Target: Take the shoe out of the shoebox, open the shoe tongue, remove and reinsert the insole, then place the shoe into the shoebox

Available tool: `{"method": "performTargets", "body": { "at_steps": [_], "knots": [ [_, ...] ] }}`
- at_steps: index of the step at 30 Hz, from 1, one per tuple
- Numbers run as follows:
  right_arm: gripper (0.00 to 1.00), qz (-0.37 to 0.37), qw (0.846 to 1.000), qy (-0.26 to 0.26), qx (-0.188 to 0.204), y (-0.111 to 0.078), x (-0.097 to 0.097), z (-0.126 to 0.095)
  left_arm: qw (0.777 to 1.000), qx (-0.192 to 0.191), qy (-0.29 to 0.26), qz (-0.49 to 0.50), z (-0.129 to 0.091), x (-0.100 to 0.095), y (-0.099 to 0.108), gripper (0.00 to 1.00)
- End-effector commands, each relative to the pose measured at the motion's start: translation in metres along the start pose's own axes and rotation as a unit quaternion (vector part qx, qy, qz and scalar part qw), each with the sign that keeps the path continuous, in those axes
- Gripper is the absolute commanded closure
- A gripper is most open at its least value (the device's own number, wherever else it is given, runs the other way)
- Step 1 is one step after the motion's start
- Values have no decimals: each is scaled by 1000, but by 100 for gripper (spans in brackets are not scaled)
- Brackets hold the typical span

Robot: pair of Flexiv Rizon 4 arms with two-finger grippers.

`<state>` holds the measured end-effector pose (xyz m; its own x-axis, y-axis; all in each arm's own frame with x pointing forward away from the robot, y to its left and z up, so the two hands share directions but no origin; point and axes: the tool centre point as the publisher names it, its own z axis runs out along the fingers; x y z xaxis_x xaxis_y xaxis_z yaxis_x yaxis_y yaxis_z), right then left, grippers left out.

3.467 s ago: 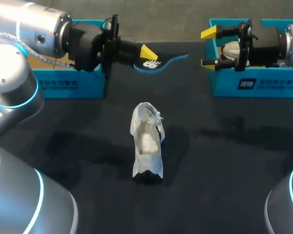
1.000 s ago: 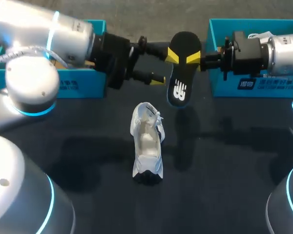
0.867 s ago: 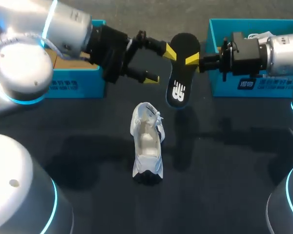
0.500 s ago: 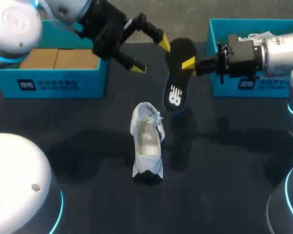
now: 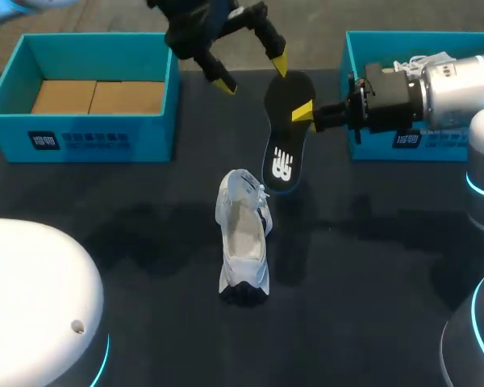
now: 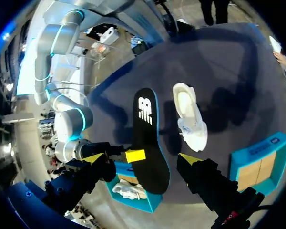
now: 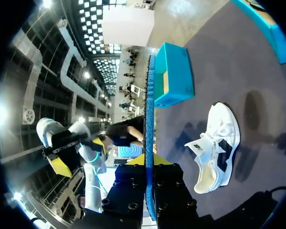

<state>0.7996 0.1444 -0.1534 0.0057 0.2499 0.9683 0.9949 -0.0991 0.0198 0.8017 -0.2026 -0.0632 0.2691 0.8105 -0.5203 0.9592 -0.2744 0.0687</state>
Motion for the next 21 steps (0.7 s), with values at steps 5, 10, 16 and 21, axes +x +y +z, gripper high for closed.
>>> {"method": "performTargets", "body": {
  "at_steps": [5, 10, 16, 21],
  "knots": [
    [100, 9, 1000, 3, -2, 2, -1, 7, 988, 12, 151, -9, -5, -14, 18, 0],
    [100, 15, 1000, 6, -13, 5, -2, 8, 987, 4, 158, -22, -5, -21, 23, 0],
    [100, 12, 1000, 6, -16, 7, 0, 4, 983, 15, 181, -25, -3, -21, 25, 0],
    [100, 13, 1000, 7, -17, 7, -2, 0, 981, 18, 191, -30, 3, -21, 27, 0]
  ]
}}
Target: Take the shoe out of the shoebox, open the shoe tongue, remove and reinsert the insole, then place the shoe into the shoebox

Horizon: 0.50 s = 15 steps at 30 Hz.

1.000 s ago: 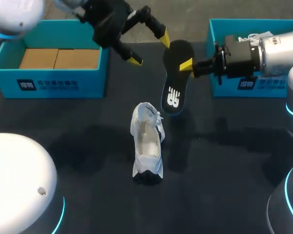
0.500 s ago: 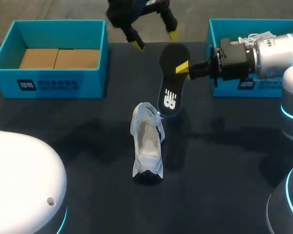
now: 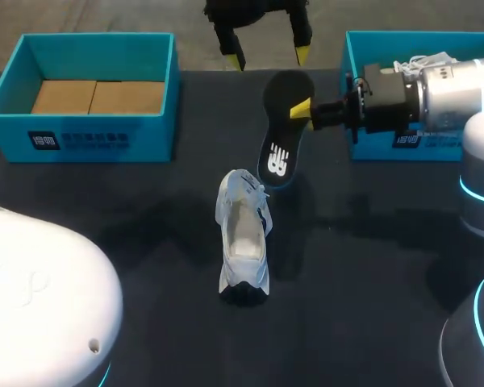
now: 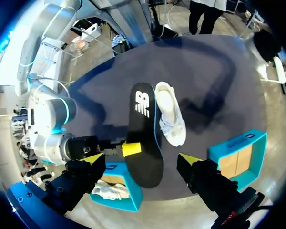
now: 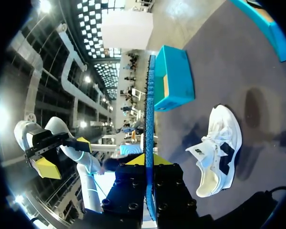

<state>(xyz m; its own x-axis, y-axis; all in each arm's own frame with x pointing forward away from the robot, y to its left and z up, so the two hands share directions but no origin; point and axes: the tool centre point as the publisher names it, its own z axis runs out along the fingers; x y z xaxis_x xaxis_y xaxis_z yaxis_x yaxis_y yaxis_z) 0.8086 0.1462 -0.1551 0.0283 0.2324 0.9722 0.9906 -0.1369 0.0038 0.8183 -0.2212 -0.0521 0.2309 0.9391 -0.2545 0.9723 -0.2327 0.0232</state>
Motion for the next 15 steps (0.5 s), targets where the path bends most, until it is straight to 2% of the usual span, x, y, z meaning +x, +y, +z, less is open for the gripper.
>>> {"method": "performTargets", "body": {
  "at_steps": [1, 4, 15],
  "knots": [
    [100, 1, 1000, 0, -1, -2, -1, -4, 999, 5, 47, -2, 5, -6, 5, 0],
    [100, 0, 1000, 2, -1, -2, -1, -6, 999, -7, 47, -4, 9, -6, 8, 0],
    [100, -1, 1000, 6, 2, -1, -1, -9, 999, -7, 47, -4, 9, -6, 8, 0]
  ]
}}
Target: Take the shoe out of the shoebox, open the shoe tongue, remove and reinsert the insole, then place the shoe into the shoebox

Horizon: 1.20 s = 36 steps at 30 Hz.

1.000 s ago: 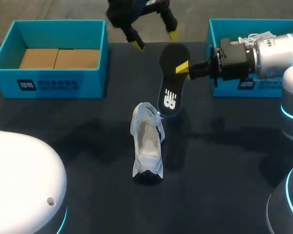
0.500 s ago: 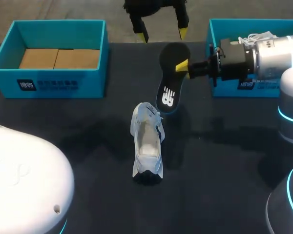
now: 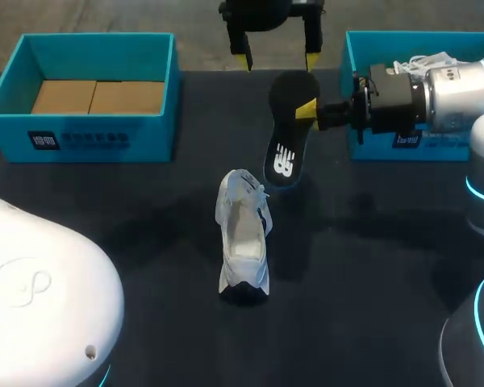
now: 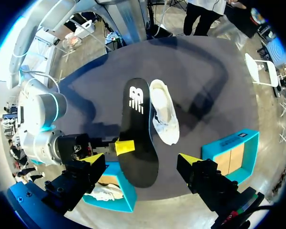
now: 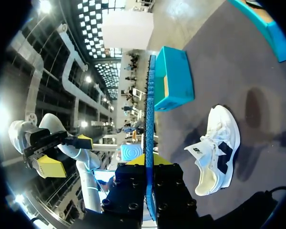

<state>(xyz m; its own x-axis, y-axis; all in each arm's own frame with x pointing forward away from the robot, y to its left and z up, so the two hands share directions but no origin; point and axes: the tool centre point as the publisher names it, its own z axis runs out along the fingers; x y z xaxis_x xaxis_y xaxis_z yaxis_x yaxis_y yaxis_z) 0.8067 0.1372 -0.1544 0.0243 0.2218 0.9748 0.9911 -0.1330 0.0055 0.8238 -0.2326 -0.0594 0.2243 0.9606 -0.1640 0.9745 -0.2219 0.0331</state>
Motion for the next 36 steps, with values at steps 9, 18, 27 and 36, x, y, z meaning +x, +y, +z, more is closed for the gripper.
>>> {"method": "performTargets", "body": {
  "at_steps": [9, 18, 27, 36],
  "knots": [
    [100, 2, 1000, -6, 4, 2, 1, -1, 1000, -1, 0, 0, 0, 1, 0, 0],
    [100, 4, 1000, -6, 0, 6, 1, -6, 1000, -4, -25, -3, 1, 6, -3, 0],
    [100, 1, 1000, -6, 1, 7, 4, -9, 987, -45, -147, -51, 0, 35, -2, 0],
    [100, 3, 1000, -6, -6, 9, 6, -14, 944, -79, -308, -84, -9, 49, 2, 0]
  ]
}}
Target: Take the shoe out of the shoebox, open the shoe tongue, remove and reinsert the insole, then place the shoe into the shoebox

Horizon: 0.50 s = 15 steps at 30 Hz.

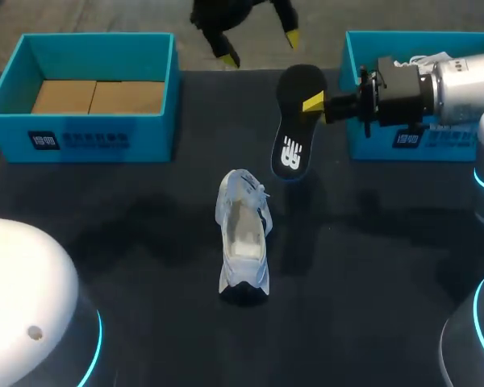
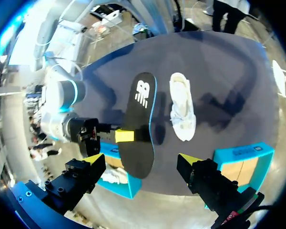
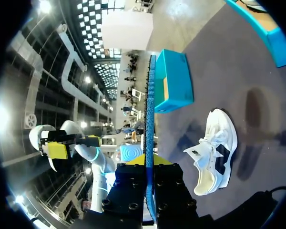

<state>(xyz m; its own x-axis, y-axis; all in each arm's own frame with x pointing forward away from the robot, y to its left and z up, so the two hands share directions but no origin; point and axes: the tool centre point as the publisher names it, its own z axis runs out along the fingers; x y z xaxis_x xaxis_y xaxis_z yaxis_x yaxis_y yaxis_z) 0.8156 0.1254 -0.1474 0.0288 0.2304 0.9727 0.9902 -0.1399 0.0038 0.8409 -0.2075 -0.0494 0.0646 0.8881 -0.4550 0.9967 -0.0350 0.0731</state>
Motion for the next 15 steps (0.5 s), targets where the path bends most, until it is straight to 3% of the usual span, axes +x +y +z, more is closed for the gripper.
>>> {"method": "performTargets", "body": {
  "at_steps": [1, 10, 15],
  "knots": [
    [100, 1, 1000, -1, -3, -2, 2, -2, 984, -25, -175, -15, -3, 26, -5, 0],
    [100, 1, 1000, -3, -6, -1, 7, -2, 959, -36, -278, -37, 2, 39, -6, 0],
    [100, 1, 1000, -5, -9, -2, 10, -2, 937, -19, -346, -51, 6, 46, -5, 0]
  ]
}}
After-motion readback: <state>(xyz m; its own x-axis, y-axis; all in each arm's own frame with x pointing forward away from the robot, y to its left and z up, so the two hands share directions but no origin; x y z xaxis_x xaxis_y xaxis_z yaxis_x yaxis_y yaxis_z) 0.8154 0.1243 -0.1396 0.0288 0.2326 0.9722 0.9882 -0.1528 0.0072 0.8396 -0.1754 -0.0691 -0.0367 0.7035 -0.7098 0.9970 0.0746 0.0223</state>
